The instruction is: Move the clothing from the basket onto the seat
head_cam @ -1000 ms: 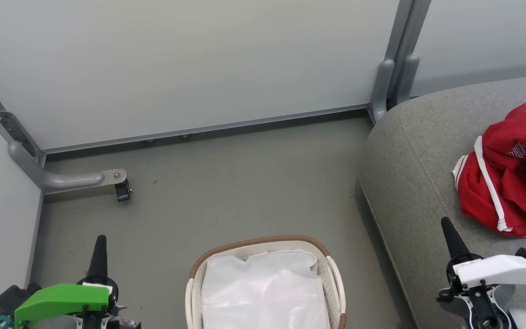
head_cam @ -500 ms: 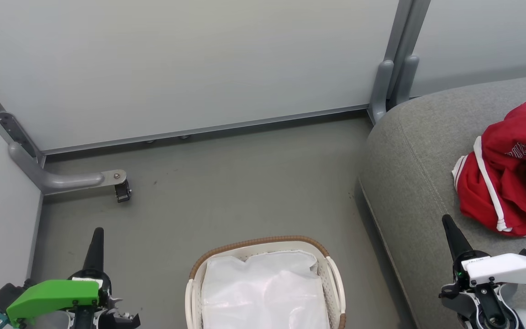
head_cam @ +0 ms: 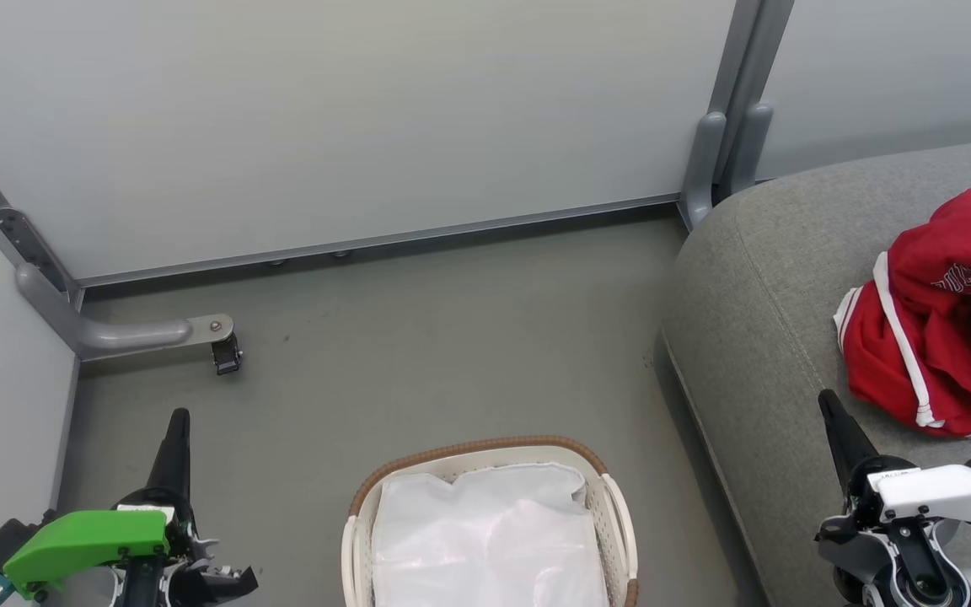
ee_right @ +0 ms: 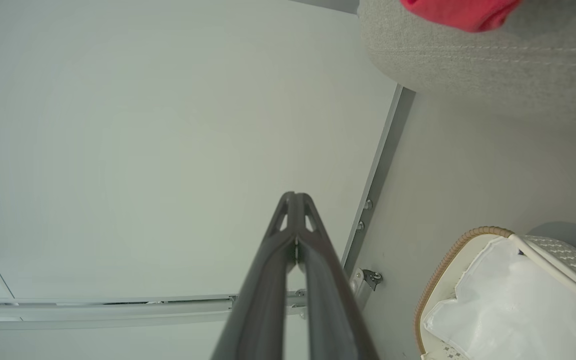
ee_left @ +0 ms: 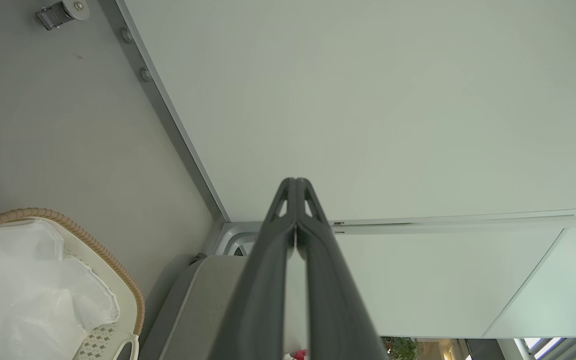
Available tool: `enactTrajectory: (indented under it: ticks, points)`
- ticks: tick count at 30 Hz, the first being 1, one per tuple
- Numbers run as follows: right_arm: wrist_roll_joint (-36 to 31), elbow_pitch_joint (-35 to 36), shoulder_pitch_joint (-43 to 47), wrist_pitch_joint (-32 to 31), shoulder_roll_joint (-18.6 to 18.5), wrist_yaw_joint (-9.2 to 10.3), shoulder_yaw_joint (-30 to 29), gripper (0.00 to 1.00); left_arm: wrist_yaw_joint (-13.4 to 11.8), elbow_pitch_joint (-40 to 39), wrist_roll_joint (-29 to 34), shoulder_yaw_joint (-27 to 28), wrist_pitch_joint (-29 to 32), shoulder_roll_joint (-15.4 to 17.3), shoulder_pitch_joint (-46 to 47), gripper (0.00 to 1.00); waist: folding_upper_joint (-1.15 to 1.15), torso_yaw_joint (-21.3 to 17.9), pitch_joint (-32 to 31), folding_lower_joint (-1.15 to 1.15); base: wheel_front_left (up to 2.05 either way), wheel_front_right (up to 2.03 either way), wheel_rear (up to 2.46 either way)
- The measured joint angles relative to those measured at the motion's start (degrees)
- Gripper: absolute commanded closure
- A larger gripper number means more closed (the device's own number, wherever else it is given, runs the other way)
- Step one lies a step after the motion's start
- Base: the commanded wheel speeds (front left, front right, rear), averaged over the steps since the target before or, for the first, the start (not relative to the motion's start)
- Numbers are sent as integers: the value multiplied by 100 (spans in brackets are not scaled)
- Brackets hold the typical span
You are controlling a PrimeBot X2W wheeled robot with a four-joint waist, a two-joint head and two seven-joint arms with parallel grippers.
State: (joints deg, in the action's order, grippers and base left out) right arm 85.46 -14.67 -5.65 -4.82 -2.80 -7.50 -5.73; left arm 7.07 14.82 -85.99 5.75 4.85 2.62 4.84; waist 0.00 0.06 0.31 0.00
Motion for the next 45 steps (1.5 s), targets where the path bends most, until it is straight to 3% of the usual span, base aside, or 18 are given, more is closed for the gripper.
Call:
enactTrajectory:
  ticks: [18,45]
  points:
    - [683,58,-27,-174,1,1,-79,100,31,-71,-633,76,166,4,88,100,0,-6,-14,0,0,0,0]
    - [683,62,-29,-174,1,1,-80,100,32,-76,-633,77,166,4,103,100,0,-6,-14,0,0,0,0]
